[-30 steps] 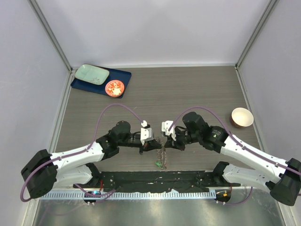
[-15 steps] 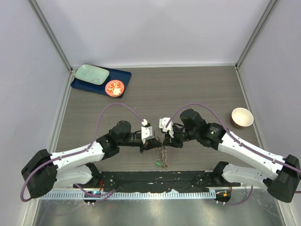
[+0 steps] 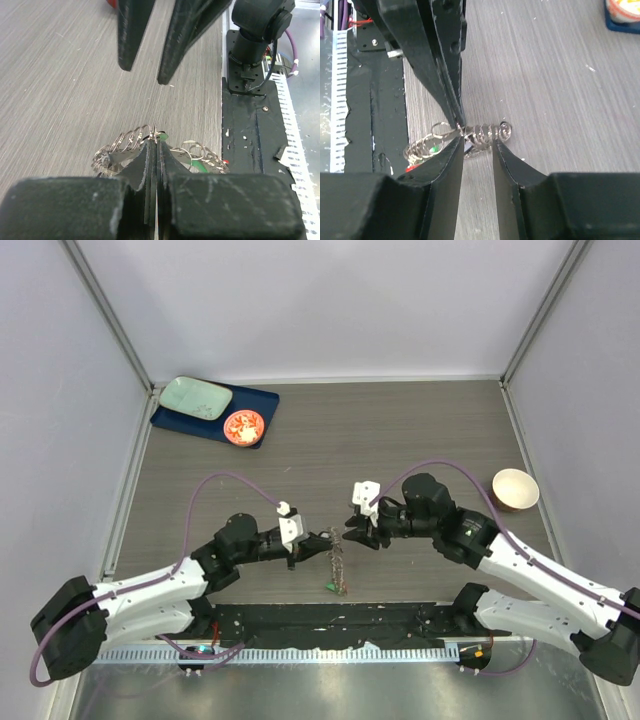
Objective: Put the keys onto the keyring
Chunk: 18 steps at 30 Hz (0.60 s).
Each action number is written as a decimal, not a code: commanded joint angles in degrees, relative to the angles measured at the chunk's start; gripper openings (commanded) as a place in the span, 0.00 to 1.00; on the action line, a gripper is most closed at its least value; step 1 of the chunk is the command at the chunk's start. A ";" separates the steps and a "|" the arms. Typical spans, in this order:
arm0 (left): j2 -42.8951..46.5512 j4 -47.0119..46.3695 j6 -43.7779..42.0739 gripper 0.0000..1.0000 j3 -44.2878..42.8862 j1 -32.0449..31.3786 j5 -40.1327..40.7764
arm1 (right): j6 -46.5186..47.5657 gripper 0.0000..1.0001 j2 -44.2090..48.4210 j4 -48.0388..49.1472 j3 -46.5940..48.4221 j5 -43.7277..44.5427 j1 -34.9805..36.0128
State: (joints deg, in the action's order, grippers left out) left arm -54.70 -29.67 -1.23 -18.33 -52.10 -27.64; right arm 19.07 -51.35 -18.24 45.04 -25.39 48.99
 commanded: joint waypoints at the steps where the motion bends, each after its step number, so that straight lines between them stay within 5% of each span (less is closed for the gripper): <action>1: 2.75 -7.07 2.38 0.00 1.54 0.68 2.24 | -1.75 0.36 -0.68 4.17 -1.88 -3.26 -0.21; 8: 4.16 -10.23 3.78 0.00 2.77 0.68 2.15 | -3.34 0.32 -1.03 13.66 -7.24 -4.15 -0.21; 18: 5.65 -12.25 4.93 0.00 3.39 0.68 0.92 | -2.99 0.31 -3.05 15.07 -7.59 -5.55 -0.21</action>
State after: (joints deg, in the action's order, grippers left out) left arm -50.26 -34.39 2.74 -14.61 -51.66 -25.98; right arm 16.40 -53.93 -7.53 37.47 -29.26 48.99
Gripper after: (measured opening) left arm 0.012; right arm 0.314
